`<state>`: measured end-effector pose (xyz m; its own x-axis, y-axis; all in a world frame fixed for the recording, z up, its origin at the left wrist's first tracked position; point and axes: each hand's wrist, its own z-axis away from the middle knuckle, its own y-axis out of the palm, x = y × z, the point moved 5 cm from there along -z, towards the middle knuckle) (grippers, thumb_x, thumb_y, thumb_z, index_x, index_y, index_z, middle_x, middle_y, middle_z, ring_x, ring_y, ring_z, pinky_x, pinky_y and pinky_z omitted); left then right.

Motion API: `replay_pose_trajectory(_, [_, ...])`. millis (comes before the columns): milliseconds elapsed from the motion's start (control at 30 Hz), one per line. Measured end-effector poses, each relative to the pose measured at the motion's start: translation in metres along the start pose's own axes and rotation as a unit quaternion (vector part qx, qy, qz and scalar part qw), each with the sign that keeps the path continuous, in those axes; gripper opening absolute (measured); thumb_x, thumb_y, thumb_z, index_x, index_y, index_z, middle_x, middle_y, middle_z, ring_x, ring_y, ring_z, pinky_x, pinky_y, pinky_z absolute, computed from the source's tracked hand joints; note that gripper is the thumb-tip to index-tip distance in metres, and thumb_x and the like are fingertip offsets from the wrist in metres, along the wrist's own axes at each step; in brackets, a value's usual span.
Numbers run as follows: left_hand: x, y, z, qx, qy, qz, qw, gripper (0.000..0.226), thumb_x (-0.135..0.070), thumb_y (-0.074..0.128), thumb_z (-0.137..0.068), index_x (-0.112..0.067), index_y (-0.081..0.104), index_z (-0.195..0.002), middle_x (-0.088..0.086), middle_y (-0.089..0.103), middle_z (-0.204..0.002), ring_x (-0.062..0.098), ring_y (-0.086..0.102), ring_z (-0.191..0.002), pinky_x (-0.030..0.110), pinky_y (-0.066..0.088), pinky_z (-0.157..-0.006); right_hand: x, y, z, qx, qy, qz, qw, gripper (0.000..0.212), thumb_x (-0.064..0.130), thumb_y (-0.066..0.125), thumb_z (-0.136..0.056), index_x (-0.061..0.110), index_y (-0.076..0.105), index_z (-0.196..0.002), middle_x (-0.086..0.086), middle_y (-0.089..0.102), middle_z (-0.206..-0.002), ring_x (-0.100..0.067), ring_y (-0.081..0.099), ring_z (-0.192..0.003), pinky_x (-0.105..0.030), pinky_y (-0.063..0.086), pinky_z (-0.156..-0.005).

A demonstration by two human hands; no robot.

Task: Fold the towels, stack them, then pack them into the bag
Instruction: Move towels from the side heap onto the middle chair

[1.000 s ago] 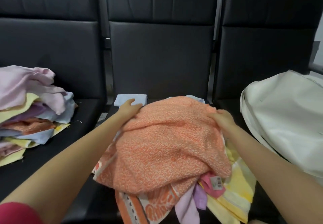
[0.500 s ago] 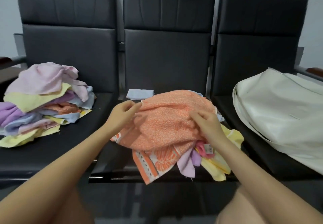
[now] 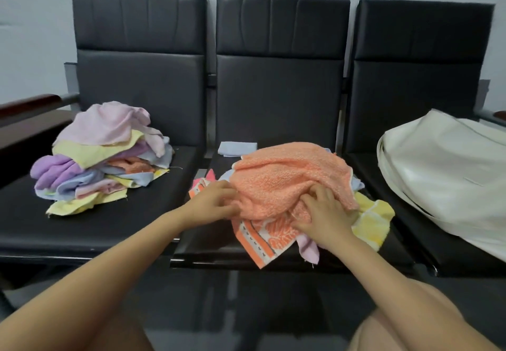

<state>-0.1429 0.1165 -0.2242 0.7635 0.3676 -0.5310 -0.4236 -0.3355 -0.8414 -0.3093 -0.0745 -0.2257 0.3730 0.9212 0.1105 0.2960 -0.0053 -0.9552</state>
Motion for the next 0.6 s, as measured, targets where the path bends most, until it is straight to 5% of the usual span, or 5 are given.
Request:
replay_pose_trajectory(100, [-0.007,-0.011,-0.006,-0.027,-0.036,0.193,0.98,0.026,-0.045,0.05,-0.093,-0.021,0.057,-0.086,-0.011,0.054,-0.085,0.004,0.052,-0.081,0.022,0.041,-0.075,-0.007,-0.004,-0.011,0.008,-0.029,-0.081,0.996,0.025,0.044,0.062,-0.089,0.025,0.069,-0.105,0.009,0.051,-0.116,-0.011,0.04,-0.117,-0.032,0.038,-0.096])
replay_pose_trajectory(233, [-0.007,-0.038,-0.016,-0.177,-0.08,0.312,0.93,0.024,-0.035,0.047,-0.1,-0.019,0.064,-0.097,-0.008,0.06,-0.079,0.008,0.056,-0.072,0.026,0.044,-0.065,-0.019,-0.03,-0.015,-0.039,-0.022,-0.299,0.953,0.007,0.03,0.066,-0.09,0.033,0.073,-0.09,0.013,0.066,-0.102,-0.004,0.054,-0.104,-0.024,0.041,-0.092])
replay_pose_trajectory(400, [0.005,-0.065,-0.03,-0.274,-0.07,0.442,0.852,0.035,-0.047,0.061,-0.079,-0.02,0.068,-0.1,0.008,0.068,-0.113,0.025,0.063,-0.11,0.042,0.051,-0.095,-0.034,-0.07,-0.025,-0.13,0.038,-0.55,0.824,0.018,0.019,0.058,-0.092,0.005,0.066,-0.084,-0.003,0.06,-0.075,-0.019,0.055,-0.074,-0.031,0.045,-0.071])
replay_pose_trajectory(500, [0.01,-0.072,-0.042,-0.306,-0.065,0.411,0.856,0.026,-0.036,0.063,-0.085,-0.024,0.064,-0.108,0.004,0.063,-0.121,0.018,0.059,-0.112,0.038,0.048,-0.1,-0.051,-0.094,-0.046,-0.135,0.114,-0.662,0.728,0.02,0.008,0.054,-0.093,0.01,0.068,-0.079,-0.003,0.062,-0.071,-0.014,0.059,-0.065,-0.023,0.049,-0.06])
replay_pose_trajectory(600, [0.012,-0.065,-0.056,-0.336,-0.08,0.348,0.872,0.032,-0.021,0.058,-0.094,-0.027,0.055,-0.126,-0.004,0.054,-0.123,0.009,0.053,-0.108,0.027,0.045,-0.093,-0.072,-0.103,-0.067,-0.15,0.23,-0.675,0.685,0.025,0.006,0.059,-0.088,0.018,0.059,-0.067,0.005,0.053,-0.063,-0.009,0.053,-0.058,-0.018,0.046,-0.055])
